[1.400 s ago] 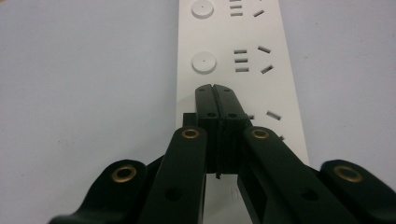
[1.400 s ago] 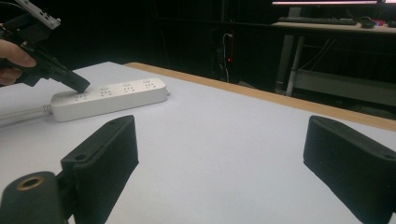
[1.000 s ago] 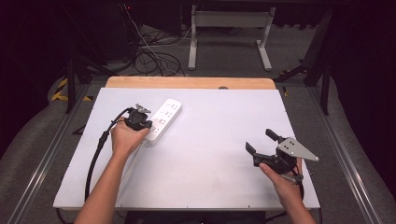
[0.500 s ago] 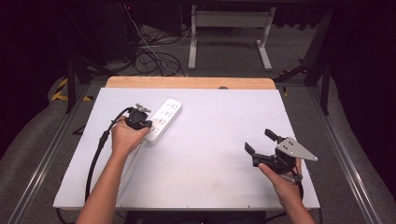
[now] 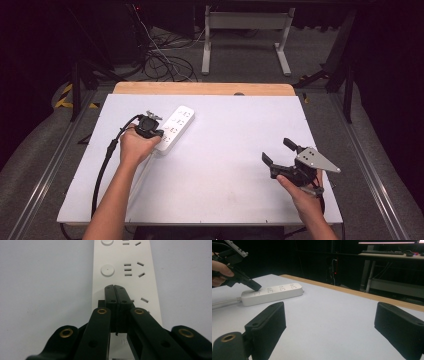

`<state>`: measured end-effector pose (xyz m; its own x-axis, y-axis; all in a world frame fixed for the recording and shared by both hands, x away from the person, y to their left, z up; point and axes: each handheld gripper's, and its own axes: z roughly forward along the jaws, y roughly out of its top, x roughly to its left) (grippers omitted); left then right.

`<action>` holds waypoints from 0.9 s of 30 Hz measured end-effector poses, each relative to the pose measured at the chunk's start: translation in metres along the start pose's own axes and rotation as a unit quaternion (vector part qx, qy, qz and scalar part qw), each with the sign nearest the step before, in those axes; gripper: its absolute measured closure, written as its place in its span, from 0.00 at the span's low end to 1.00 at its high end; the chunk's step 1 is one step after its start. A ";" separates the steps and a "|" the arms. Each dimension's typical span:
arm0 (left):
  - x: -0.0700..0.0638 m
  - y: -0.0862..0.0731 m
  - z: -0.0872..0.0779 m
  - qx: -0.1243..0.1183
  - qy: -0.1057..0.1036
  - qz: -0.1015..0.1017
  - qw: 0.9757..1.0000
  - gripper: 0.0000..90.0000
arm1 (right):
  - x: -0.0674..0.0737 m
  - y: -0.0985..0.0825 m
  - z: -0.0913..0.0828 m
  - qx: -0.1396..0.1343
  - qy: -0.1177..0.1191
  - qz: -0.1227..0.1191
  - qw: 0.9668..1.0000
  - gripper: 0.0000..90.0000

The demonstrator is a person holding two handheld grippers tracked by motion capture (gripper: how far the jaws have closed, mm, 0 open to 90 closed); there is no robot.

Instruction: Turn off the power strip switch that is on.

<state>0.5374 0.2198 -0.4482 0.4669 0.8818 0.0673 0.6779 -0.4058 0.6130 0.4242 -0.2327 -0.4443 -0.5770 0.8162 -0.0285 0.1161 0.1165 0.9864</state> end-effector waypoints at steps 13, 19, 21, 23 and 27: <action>0.005 -0.004 0.000 -0.015 -0.019 -0.025 0.999 1.00 | 0.000 0.001 -0.002 -0.006 0.000 0.002 1.000 0.11; 0.004 -0.004 0.001 -0.019 -0.016 -0.018 1.000 1.00 | -0.002 0.000 -0.001 -0.003 -0.003 0.003 1.000 0.11; 0.007 -0.006 0.001 -0.024 -0.022 -0.031 0.999 1.00 | -0.002 0.001 -0.002 -0.005 -0.003 0.006 1.000 0.11; 0.010 -0.009 0.000 -0.029 -0.025 -0.039 0.998 1.00 | -0.002 0.000 -0.003 -0.005 -0.003 0.005 1.000 0.11; 0.014 -0.012 -0.003 -0.025 -0.023 -0.033 0.999 1.00 | -0.003 0.000 -0.003 -0.004 -0.004 0.006 1.000 0.11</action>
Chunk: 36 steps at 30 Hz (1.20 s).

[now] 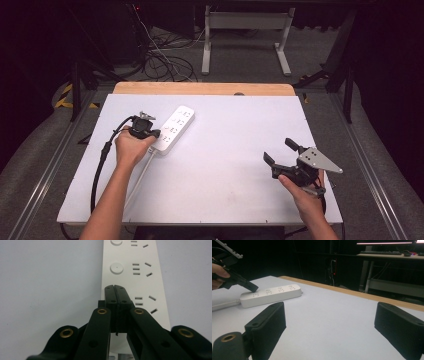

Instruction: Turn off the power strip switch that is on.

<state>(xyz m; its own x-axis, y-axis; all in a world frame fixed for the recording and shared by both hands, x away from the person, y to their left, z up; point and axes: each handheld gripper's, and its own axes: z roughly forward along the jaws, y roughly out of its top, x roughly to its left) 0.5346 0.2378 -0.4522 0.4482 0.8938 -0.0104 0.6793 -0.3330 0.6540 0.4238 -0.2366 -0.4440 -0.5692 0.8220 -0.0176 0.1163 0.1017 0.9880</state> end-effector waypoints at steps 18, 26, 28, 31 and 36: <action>-0.010 0.003 0.005 0.006 0.031 0.032 0.999 1.00 | 0.002 0.004 0.003 -0.006 0.007 -0.004 1.000 0.11; -0.010 0.005 0.005 0.011 0.029 0.026 0.999 1.00 | 0.002 0.003 0.004 -0.002 0.007 -0.004 1.000 0.11; -0.010 0.005 0.005 0.010 0.031 0.028 0.999 1.00 | 0.003 0.003 0.004 -0.002 0.007 -0.004 1.000 0.11; -0.009 0.005 0.005 0.009 0.028 0.026 0.999 1.00 | 0.003 0.004 0.004 -0.002 0.007 -0.005 1.000 0.11; -0.008 0.005 0.005 0.010 0.026 0.025 0.999 1.00 | 0.003 0.004 0.004 -0.002 0.007 -0.004 1.000 0.11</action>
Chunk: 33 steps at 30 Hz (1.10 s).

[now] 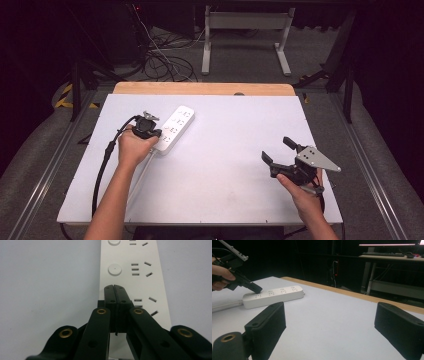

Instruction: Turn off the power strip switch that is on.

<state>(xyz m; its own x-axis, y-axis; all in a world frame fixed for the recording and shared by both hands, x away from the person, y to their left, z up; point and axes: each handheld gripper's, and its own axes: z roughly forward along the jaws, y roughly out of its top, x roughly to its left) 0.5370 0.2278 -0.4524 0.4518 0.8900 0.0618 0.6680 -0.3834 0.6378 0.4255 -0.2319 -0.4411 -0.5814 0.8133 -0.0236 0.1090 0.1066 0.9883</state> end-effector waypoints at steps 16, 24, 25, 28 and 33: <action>0.001 0.000 0.000 0.000 -0.006 -0.007 1.000 1.00 | 0.001 0.000 0.002 0.001 0.002 -0.001 1.000 0.11; 0.001 -0.001 0.000 -0.003 -0.005 -0.012 1.000 1.00 | 0.001 -0.001 0.001 0.000 0.002 0.002 1.000 0.11; 0.001 -0.001 0.000 -0.004 -0.007 -0.014 1.000 1.00 | 0.000 0.000 0.001 0.000 0.001 0.001 1.000 0.11; 0.001 -0.001 0.000 -0.004 -0.007 -0.014 1.000 1.00 | 0.000 0.000 0.001 -0.001 0.001 0.002 1.000 0.11; 0.002 -0.004 0.000 -0.014 -0.008 -0.014 1.000 1.00 | 0.000 0.000 0.000 0.001 0.001 0.002 1.000 0.11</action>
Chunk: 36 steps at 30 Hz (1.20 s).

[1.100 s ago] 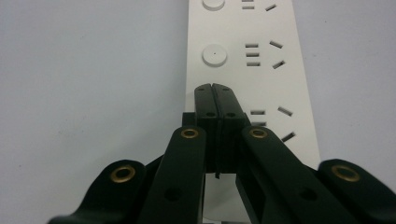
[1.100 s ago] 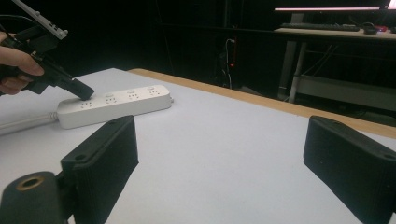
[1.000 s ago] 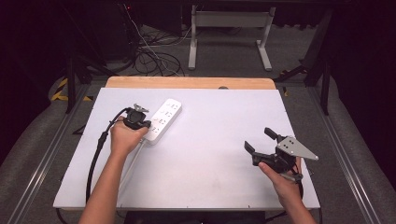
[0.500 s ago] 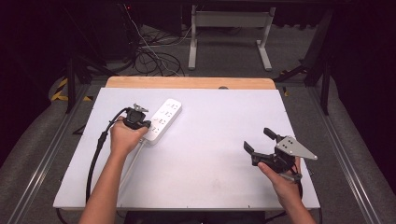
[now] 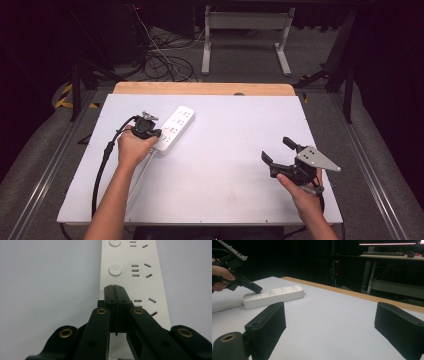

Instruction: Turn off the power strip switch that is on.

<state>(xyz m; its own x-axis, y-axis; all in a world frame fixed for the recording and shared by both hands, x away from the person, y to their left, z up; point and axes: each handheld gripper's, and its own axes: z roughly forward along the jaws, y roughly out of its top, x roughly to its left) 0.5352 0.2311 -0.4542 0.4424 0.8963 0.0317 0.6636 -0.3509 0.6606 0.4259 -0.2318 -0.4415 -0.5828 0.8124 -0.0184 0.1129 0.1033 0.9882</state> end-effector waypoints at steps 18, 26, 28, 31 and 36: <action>0.001 0.001 -0.001 -0.010 0.003 0.010 1.000 1.00 | -0.001 -0.002 0.000 0.003 -0.003 0.005 1.000 0.11; 0.002 0.000 0.000 -0.016 0.005 0.008 1.000 1.00 | -0.001 -0.002 0.000 0.002 -0.003 0.005 1.000 0.11; 0.004 0.000 0.000 -0.020 0.001 -0.003 1.000 1.00 | -0.001 -0.002 0.000 0.003 -0.004 0.004 1.000 0.11; 0.007 -0.002 -0.001 -0.022 0.002 -0.011 1.000 1.00 | -0.002 -0.002 0.000 0.003 -0.003 0.002 1.000 0.11; 0.015 -0.009 -0.009 -0.042 0.001 -0.018 0.999 1.00 | -0.004 -0.003 -0.001 0.004 -0.006 0.005 1.000 0.11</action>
<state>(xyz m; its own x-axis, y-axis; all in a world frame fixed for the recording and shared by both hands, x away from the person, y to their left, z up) 0.5303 0.2506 -0.4530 0.4185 0.9082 0.0087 0.6263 -0.2955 0.7214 0.4268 -0.2359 -0.4440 -0.5727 0.8197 -0.0105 0.1251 0.1000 0.9871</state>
